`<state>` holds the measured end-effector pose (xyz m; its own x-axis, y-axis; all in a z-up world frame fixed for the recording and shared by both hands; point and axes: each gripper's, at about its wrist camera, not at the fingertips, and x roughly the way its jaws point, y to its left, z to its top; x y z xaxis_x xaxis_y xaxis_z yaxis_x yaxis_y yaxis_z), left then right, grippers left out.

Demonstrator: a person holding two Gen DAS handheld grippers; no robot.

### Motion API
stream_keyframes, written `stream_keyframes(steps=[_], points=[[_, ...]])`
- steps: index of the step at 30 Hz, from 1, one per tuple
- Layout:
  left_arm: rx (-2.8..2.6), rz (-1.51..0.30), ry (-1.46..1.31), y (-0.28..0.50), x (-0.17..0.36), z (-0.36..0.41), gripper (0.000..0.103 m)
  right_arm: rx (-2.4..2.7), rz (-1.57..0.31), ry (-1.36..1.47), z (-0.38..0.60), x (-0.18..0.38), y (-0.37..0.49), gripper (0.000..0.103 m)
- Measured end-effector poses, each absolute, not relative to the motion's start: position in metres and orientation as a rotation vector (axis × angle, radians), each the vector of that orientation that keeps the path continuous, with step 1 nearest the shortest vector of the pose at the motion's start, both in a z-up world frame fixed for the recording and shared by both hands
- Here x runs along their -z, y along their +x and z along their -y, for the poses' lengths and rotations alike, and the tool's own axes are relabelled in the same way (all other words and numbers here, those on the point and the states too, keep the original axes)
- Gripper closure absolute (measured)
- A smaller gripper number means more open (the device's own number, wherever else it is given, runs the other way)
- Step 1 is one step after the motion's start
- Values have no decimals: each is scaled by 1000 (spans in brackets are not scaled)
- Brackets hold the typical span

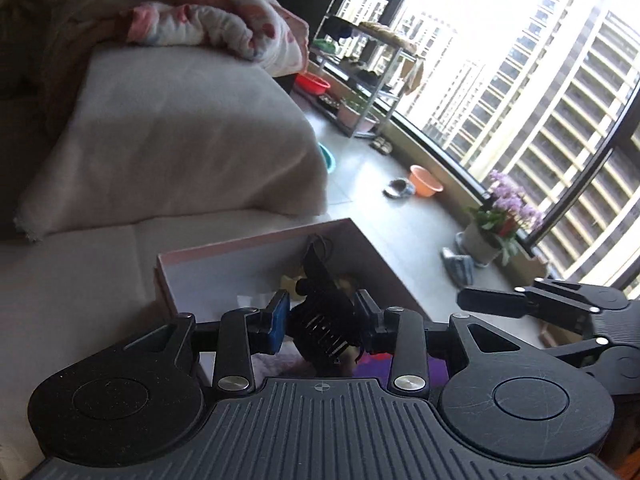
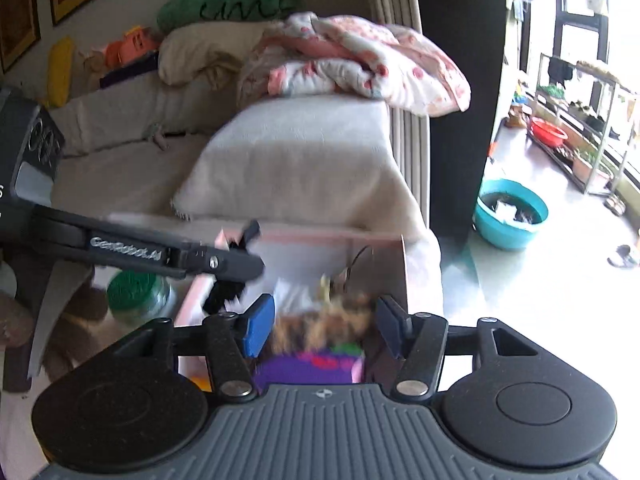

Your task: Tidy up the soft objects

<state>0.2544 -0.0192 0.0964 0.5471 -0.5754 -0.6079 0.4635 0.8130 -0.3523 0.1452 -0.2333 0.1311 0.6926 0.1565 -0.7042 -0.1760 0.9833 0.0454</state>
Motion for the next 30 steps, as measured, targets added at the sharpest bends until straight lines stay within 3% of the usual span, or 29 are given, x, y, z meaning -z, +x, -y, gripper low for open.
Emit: stream_keyframes(steps=[6, 7, 15, 20, 24, 30], points=[[664, -754, -237, 232, -103, 3, 64, -204, -880, -146, 217, -106, 130, 47], [666, -762, -234, 232, -100, 5, 64, -207, -879, -156, 213, -102, 132, 55], [585, -707, -83, 242, -103, 23, 64, -207, -867, -139, 206, -80, 147, 55], [642, -812, 278, 236, -75, 66, 64, -233, -782, -101, 225, -92, 119, 40], [744, -882, 357, 222, -60, 79, 61, -218, -757, -79, 242, -98, 105, 38], [630, -729, 353, 213, -84, 71, 61, -195, -754, -31, 246, -97, 103, 37]])
